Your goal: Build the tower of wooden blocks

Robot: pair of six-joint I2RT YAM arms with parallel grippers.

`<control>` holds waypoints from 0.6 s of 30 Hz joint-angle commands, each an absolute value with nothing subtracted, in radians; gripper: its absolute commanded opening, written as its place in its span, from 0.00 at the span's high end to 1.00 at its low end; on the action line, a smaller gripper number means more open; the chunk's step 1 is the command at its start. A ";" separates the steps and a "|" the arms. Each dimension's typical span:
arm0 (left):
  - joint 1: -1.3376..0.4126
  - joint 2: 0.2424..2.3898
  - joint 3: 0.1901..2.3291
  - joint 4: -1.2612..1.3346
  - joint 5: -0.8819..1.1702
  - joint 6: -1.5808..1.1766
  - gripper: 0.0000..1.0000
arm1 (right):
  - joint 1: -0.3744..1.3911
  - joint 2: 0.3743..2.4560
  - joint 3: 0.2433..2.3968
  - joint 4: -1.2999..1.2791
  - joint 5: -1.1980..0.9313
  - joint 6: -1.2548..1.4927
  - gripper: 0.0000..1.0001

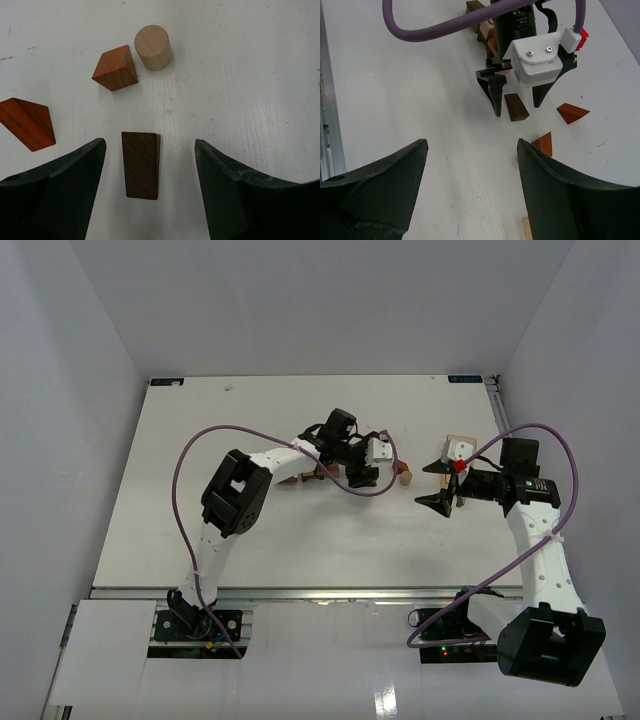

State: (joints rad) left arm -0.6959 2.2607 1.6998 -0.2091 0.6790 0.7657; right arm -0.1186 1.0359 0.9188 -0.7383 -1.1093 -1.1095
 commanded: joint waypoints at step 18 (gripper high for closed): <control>-0.664 2.320 1.783 -0.198 0.709 0.735 0.34 | -0.132 1.047 0.913 -0.746 -1.148 -1.108 0.24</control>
